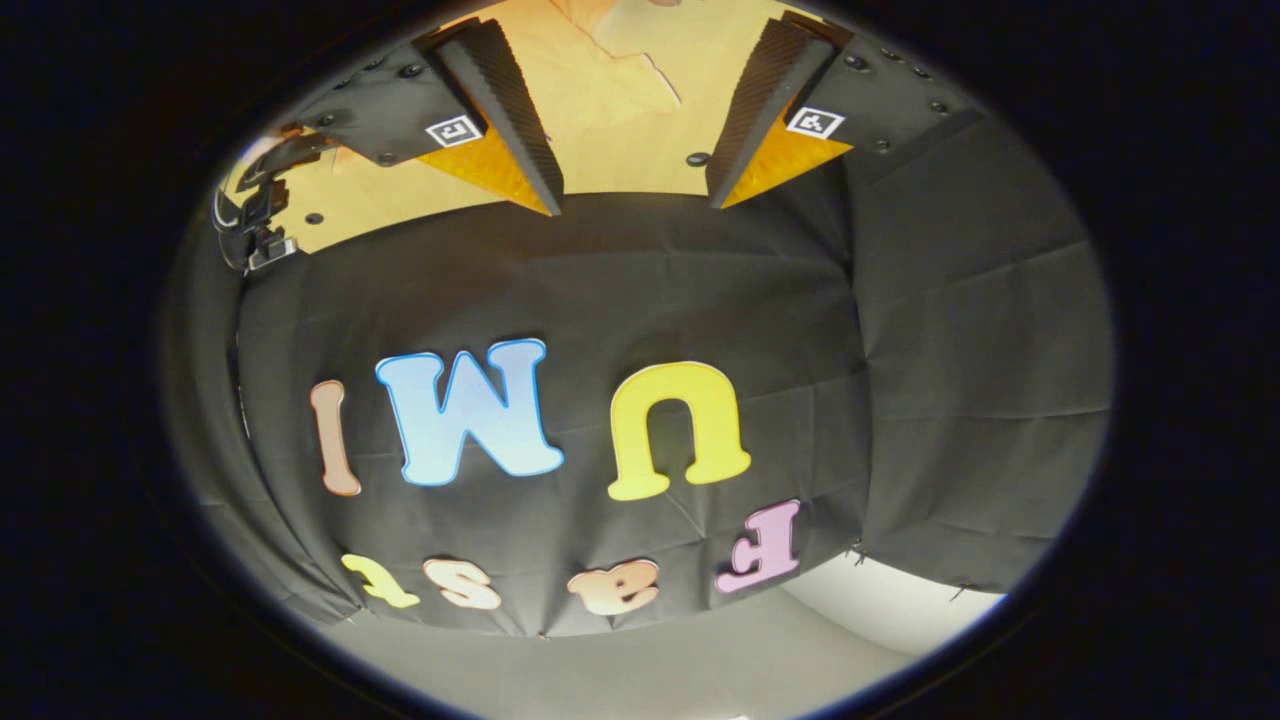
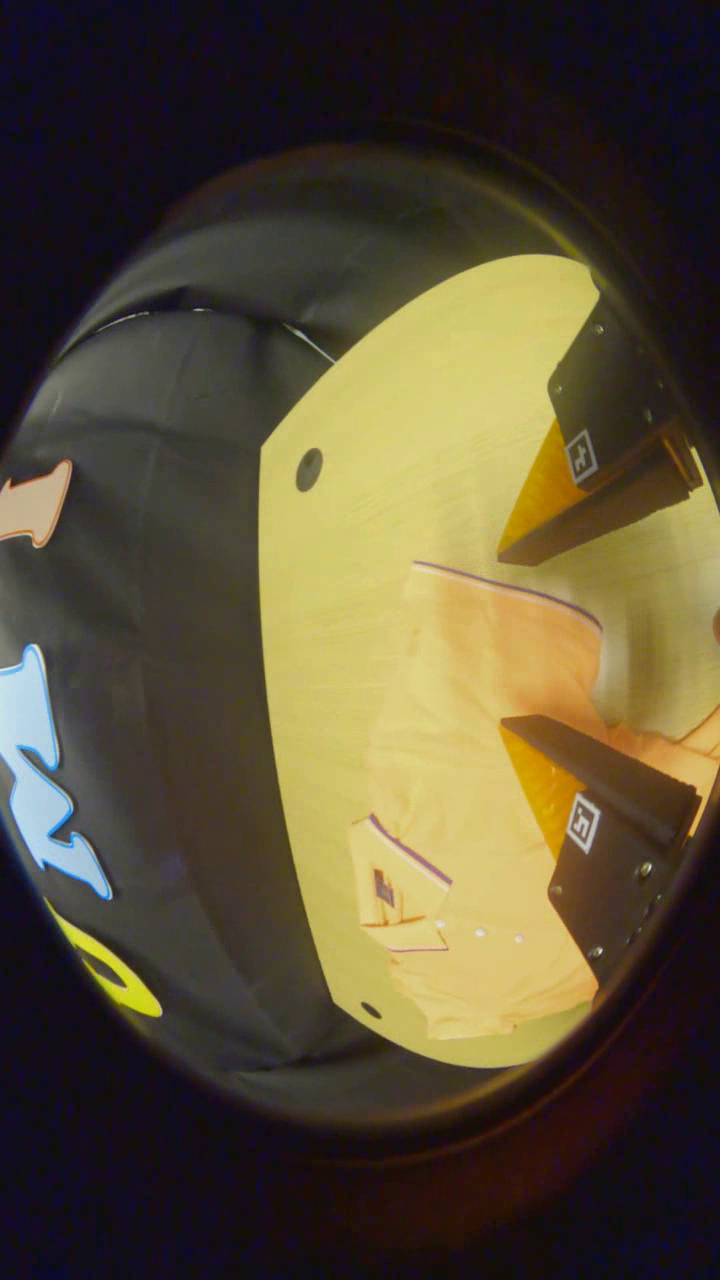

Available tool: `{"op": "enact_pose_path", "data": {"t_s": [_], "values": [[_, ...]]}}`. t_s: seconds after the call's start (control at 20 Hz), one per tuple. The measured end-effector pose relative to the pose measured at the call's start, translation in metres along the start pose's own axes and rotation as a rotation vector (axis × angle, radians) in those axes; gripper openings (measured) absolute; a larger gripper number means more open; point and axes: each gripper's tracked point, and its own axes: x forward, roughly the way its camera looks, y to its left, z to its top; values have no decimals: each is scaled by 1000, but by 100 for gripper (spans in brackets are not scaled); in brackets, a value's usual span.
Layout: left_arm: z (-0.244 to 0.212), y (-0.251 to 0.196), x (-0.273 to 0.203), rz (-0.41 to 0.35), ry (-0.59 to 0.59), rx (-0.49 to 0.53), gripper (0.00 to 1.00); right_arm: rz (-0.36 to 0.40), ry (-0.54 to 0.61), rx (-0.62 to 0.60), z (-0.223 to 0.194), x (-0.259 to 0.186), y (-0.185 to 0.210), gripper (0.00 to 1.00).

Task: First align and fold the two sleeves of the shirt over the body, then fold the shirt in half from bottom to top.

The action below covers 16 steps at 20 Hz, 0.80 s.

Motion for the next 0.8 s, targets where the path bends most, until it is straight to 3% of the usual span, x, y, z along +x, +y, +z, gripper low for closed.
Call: {"op": "enact_pose_path", "data": {"t_s": [0.3,0.35,0.6,0.65,0.7,0.8], "values": [[-4,-3,2,2,13,2,98,-9,75,11,-23,15,-2,96],[-4,-4,2,1,14,3,95,-10,70,15,-23,16,-1,96],[-6,-8,5,-11,16,4,98,-3,66,1,-25,20,0,95],[-5,-10,6,-14,16,3,95,6,61,2,-23,18,2,93],[-5,-12,6,-17,14,2,98,8,62,1,-22,17,2,89],[-5,-14,8,-22,15,2,94,21,58,6,-20,17,2,67]]}}
